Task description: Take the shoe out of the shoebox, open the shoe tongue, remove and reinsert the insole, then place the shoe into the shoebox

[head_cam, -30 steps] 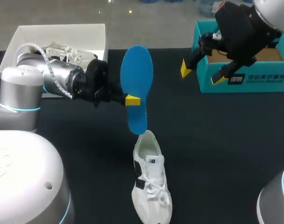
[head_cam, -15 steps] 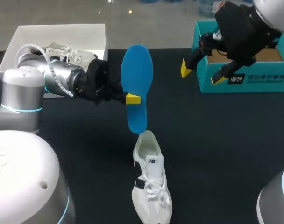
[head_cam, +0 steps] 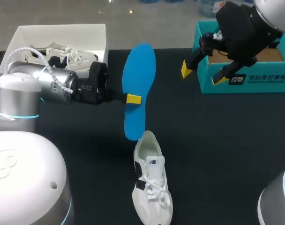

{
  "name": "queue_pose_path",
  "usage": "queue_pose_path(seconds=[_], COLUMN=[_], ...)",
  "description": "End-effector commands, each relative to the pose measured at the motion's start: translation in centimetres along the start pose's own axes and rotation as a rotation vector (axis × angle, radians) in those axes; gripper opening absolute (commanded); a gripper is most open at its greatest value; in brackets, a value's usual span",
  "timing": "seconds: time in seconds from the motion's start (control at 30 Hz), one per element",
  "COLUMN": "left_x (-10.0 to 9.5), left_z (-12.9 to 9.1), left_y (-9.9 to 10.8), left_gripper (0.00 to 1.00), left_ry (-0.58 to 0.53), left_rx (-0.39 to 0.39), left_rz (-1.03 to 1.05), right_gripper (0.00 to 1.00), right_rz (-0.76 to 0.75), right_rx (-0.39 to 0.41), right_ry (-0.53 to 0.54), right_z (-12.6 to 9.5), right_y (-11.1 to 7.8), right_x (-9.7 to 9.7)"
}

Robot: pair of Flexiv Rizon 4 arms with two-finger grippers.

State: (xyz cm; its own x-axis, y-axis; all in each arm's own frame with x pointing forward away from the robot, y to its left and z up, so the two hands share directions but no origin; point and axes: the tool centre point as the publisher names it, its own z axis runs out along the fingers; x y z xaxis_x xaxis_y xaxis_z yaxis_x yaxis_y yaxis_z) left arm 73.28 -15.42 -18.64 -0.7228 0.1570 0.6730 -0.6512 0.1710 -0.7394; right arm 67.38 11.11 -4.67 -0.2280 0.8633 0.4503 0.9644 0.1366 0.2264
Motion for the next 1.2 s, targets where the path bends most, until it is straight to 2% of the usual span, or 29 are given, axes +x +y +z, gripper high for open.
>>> queue_pose_path(seconds=[0.03,0.23,0.4,0.67,0.9,1.2], left_x=[0.8,-0.6,-1.6,-2.3,-4.8,-5.0], left_z=[0.0,-0.4,0.1,0.3,1.0,1.4], left_y=[-0.5,-0.8,-0.3,-0.8,-1.1,-1.3], left_gripper=[0.00,0.00,0.00,0.00,0.00,0.00], left_ry=[-0.105,-0.147,-0.157,-0.185,-0.221,-0.218], left_rx=[-0.018,0.035,0.025,0.026,0.014,0.021], left_rz=[-0.052,-0.176,-0.273,-0.295,-0.363,-0.362], right_gripper=[1.00,1.00,1.00,1.00,1.00,1.00], right_rz=[0.001,0.001,0.001,0.001,0.001,0.001], right_rx=[0.004,0.004,0.004,0.004,0.004,0.004], right_ry=[-0.003,-0.003,-0.003,-0.003,-0.003,-0.003], right_z=[0.1,0.1,0.1,0.1,0.1,0.1], right_y=[0.2,0.2,0.2,0.2,0.2,0.2], right_x=[0.2,0.2,0.2,0.2,0.2,0.2])
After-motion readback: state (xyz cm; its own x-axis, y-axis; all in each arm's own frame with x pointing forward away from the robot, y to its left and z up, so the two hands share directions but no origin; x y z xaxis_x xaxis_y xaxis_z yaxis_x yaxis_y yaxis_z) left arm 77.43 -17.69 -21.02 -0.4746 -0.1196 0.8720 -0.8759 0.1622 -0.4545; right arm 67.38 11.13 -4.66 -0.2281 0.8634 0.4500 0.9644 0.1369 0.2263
